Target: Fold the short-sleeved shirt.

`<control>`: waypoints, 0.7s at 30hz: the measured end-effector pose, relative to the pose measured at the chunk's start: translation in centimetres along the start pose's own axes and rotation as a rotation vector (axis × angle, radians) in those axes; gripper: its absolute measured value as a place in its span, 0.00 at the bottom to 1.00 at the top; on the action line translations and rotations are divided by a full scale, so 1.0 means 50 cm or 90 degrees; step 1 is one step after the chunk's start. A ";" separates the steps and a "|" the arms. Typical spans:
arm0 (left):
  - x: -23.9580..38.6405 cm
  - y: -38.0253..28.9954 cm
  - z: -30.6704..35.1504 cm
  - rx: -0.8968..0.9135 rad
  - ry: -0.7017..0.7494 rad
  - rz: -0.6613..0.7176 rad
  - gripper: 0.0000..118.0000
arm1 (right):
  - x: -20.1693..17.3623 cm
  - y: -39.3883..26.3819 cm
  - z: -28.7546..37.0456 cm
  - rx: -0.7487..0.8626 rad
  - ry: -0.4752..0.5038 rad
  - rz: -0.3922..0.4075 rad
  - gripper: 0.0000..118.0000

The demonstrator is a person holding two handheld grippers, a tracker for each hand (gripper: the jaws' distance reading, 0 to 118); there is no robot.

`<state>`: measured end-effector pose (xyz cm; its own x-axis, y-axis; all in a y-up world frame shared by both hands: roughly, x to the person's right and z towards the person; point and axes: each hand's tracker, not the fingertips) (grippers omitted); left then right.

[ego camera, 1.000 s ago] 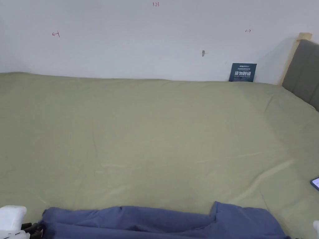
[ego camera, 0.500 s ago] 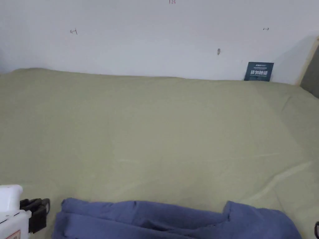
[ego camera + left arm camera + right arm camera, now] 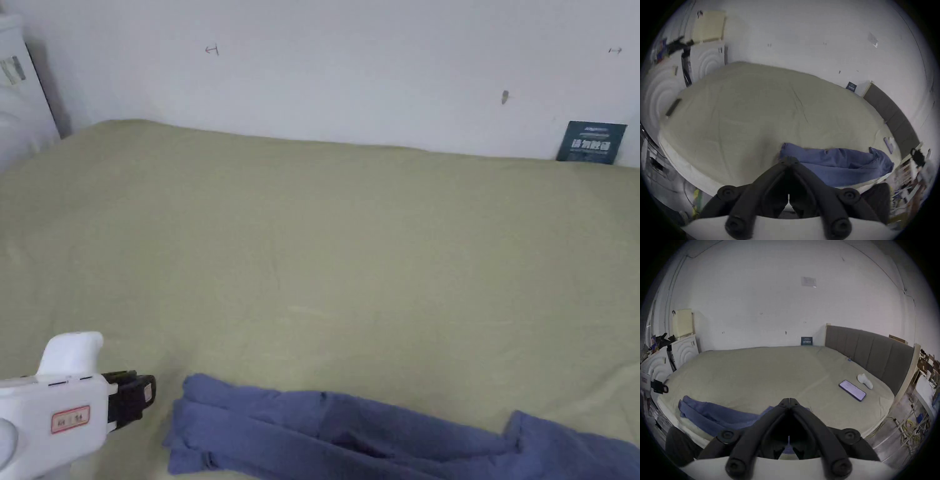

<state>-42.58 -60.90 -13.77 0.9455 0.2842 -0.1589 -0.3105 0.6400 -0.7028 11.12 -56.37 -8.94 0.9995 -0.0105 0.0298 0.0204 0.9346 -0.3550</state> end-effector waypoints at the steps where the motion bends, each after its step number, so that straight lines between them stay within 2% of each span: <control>1: -0.016 0.010 -0.016 -0.032 -0.020 0.017 0.00 | -0.008 0.001 0.008 0.007 0.002 0.003 0.00; 4: -0.052 0.035 -0.064 -0.105 -0.075 0.055 0.00 | -0.025 0.002 0.003 0.011 0.003 0.025 0.00; 7: -0.095 0.049 -0.109 -0.177 -0.155 0.107 0.00 | -0.033 0.003 -0.003 -0.001 0.010 0.020 0.00; 10: -0.113 0.057 -0.131 -0.199 -0.212 0.140 0.00 | -0.034 0.000 -0.005 -0.002 0.010 0.020 0.00; 11: -0.120 0.057 -0.138 -0.198 -0.223 0.152 0.06 | -0.035 0.000 -0.006 -0.003 0.007 0.023 0.00; 12: -0.120 0.060 -0.136 -0.194 -0.244 0.150 0.19 | -0.034 0.000 -0.006 -0.001 0.006 0.023 0.00; 13: -0.124 0.055 -0.141 -0.183 -0.242 0.151 0.45 | -0.034 0.000 -0.005 0.005 0.009 0.019 0.00; 14: -0.126 0.052 -0.150 -0.192 -0.238 0.147 0.83 | -0.039 0.003 -0.006 0.008 0.009 0.015 0.00; 15: -0.132 0.048 -0.158 -0.205 -0.252 0.145 0.91 | -0.040 0.004 -0.007 0.008 0.010 0.015 0.00; 21: -0.145 0.029 -0.222 -0.279 -0.334 0.225 0.90 | -0.051 0.001 -0.027 -0.011 0.006 0.022 0.00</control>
<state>-48.79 -69.93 -21.33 0.5933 0.7904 -0.1525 -0.4152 0.1382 -0.8992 8.61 -56.76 -10.27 0.9998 0.0190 0.0088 -0.0144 0.9280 -0.3722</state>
